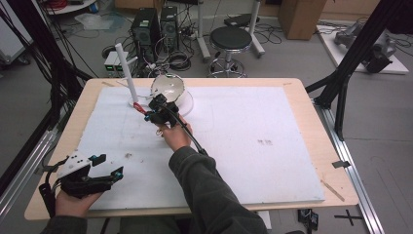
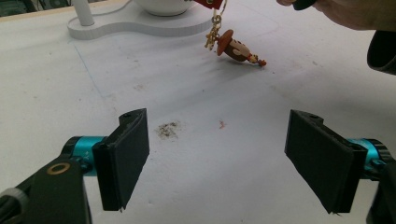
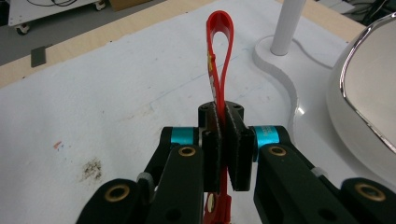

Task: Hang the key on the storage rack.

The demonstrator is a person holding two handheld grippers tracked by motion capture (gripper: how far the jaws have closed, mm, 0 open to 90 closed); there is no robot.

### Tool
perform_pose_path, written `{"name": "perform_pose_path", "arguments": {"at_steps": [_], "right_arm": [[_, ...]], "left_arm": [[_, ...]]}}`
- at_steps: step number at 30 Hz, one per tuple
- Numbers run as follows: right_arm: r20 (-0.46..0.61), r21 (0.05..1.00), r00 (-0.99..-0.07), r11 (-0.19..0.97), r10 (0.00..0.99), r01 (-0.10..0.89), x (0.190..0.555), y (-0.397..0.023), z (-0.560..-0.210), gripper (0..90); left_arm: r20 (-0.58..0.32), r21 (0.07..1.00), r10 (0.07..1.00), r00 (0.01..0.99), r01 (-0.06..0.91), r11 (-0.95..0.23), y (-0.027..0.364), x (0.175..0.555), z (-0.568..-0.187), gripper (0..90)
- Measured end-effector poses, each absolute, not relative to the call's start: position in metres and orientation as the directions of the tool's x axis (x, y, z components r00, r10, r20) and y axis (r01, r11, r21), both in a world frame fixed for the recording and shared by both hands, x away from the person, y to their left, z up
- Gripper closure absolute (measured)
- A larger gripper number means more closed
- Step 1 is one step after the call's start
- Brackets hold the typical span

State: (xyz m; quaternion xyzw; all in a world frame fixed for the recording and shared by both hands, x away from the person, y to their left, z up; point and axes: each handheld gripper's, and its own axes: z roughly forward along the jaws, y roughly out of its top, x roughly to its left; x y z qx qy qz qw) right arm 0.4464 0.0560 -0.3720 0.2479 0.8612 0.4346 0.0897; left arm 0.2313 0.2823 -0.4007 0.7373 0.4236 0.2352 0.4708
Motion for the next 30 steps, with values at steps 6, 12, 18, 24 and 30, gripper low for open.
{"name": "perform_pose_path", "arguments": {"at_steps": [6, 12, 18, 24, 30], "right_arm": [[0.050, 0.800, -0.860, 0.496, 0.507, 0.339, 0.446, 0.056, -0.371, 86.0], [0.045, 0.802, -0.860, 0.494, 0.508, 0.334, 0.446, 0.055, -0.370, 86.5], [0.025, 0.799, -0.863, 0.509, 0.505, 0.321, 0.447, 0.055, -0.368, 87.1], [0.018, 0.812, -0.859, 0.494, 0.511, 0.310, 0.448, 0.054, -0.362, 87.1], [0.004, 0.820, -0.854, 0.488, 0.520, 0.301, 0.450, 0.055, -0.355, 87.1]], "left_arm": [[-0.051, 0.893, 0.848, 0.528, 0.404, -0.198, 0.283, 0.232, -0.401, 22.4], [-0.055, 0.892, 0.847, 0.528, 0.408, -0.196, 0.282, 0.233, -0.401, 22.4], [-0.057, 0.892, 0.851, 0.522, 0.410, -0.191, 0.283, 0.233, -0.401, 22.4], [-0.055, 0.893, 0.851, 0.522, 0.407, -0.192, 0.283, 0.233, -0.401, 22.4], [-0.059, 0.893, 0.851, 0.521, 0.408, -0.188, 0.283, 0.233, -0.401, 22.4]]}}
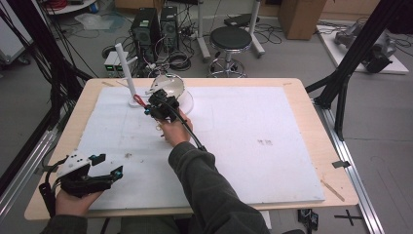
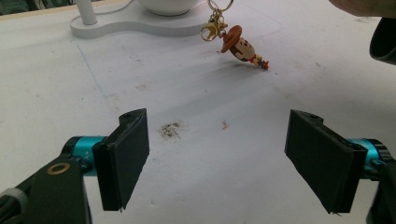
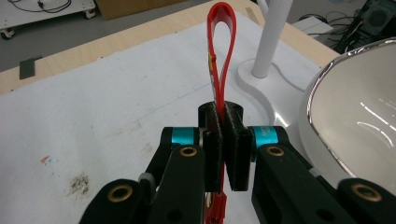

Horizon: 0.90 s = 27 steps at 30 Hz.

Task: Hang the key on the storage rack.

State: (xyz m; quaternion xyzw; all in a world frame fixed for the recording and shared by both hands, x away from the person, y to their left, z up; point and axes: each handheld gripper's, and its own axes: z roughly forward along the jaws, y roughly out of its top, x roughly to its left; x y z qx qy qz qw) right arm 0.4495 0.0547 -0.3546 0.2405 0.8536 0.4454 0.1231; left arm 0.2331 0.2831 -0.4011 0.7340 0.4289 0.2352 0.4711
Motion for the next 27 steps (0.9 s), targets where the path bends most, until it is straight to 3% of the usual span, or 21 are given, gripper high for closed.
{"name": "perform_pose_path", "arguments": {"at_steps": [27], "right_arm": [[-0.036, 0.842, -0.840, 0.469, 0.541, 0.265, 0.467, 0.086, -0.326, 87.1]], "left_arm": [[-0.057, 0.894, 0.850, 0.523, 0.405, -0.189, 0.286, 0.232, -0.401, 22.4]]}}
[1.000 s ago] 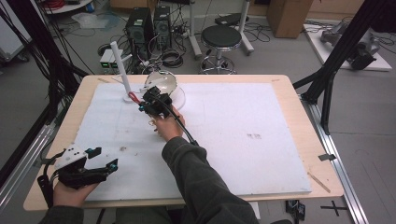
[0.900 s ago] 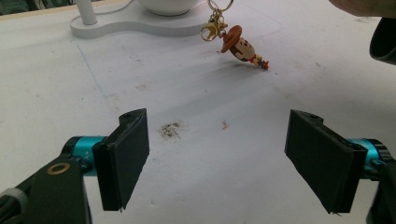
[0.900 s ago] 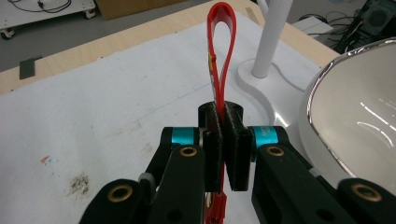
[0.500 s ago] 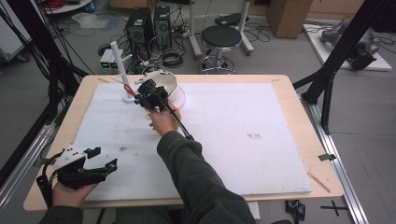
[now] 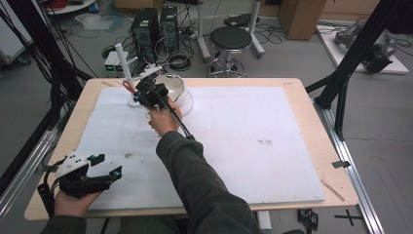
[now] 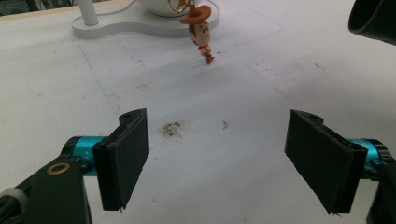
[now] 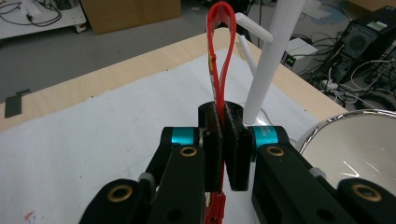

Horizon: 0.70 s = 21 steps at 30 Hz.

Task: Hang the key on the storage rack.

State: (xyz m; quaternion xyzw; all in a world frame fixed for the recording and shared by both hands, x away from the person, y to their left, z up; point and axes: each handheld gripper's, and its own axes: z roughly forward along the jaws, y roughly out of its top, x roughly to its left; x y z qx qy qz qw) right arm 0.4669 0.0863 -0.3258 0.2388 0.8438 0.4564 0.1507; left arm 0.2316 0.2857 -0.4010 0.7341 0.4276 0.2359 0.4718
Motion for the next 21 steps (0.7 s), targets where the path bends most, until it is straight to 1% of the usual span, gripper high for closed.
{"name": "perform_pose_path", "arguments": {"at_steps": [7, 9, 15, 21], "right_arm": [[-0.044, 0.842, -0.832, 0.469, 0.554, 0.267, 0.473, 0.094, -0.324, 87.1], [-0.038, 0.834, -0.827, 0.473, 0.561, 0.283, 0.477, 0.096, -0.323, 87.1], [-0.058, 0.840, -0.828, 0.476, 0.558, 0.262, 0.480, 0.104, -0.320, 87.1], [-0.071, 0.826, -0.817, 0.492, 0.572, 0.274, 0.484, 0.114, -0.320, 87.0]], "left_arm": [[-0.060, 0.895, 0.851, 0.522, 0.405, -0.186, 0.286, 0.232, -0.401, 22.4], [-0.058, 0.895, 0.849, 0.524, 0.405, -0.188, 0.285, 0.231, -0.401, 22.4], [-0.059, 0.895, 0.850, 0.524, 0.404, -0.187, 0.286, 0.232, -0.401, 22.4], [-0.065, 0.897, 0.851, 0.521, 0.405, -0.179, 0.287, 0.231, -0.401, 22.3]]}}
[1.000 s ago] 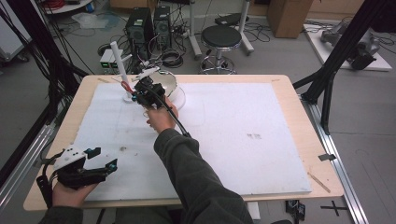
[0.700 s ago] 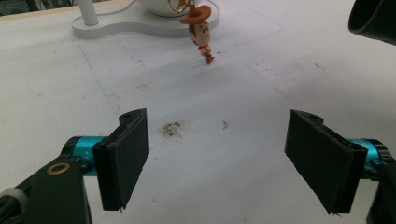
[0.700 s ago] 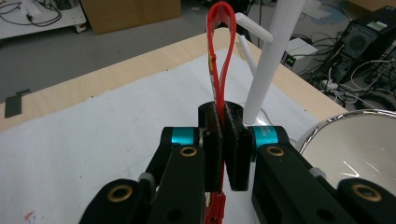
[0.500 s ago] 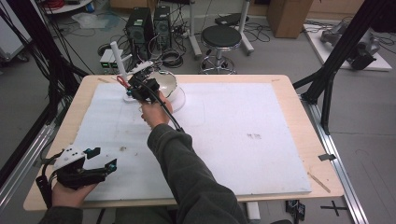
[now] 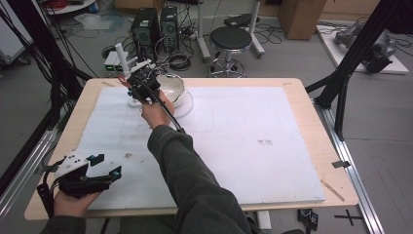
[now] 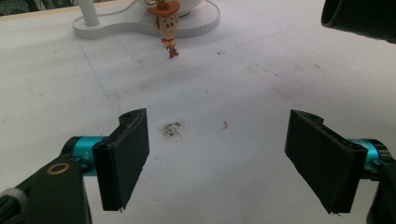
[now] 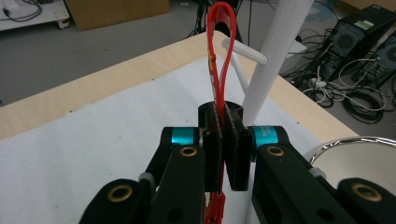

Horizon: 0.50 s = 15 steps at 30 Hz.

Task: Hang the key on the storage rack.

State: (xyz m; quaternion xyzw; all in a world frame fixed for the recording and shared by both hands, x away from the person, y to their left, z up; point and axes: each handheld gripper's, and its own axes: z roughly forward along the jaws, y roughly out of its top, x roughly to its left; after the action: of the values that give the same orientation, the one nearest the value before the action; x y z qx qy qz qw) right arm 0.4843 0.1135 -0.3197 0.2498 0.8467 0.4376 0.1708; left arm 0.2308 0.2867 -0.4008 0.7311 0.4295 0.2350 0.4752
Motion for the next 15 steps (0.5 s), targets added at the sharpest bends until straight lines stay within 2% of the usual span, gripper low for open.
{"name": "perform_pose_path", "arguments": {"at_steps": [4, 15], "right_arm": [[-0.104, 0.820, -0.799, 0.506, 0.593, 0.268, 0.4858, 0.1179, -0.3188, 87.1], [-0.116, 0.800, -0.796, 0.531, 0.594, 0.280, 0.4900, 0.1212, -0.3261, 87.1]], "left_arm": [[-0.062, 0.896, 0.853, 0.517, 0.405, -0.180, 0.2875, 0.2301, -0.4007, 22.3], [-0.065, 0.898, 0.854, 0.517, 0.404, -0.176, 0.2879, 0.2296, -0.4005, 22.4]]}}
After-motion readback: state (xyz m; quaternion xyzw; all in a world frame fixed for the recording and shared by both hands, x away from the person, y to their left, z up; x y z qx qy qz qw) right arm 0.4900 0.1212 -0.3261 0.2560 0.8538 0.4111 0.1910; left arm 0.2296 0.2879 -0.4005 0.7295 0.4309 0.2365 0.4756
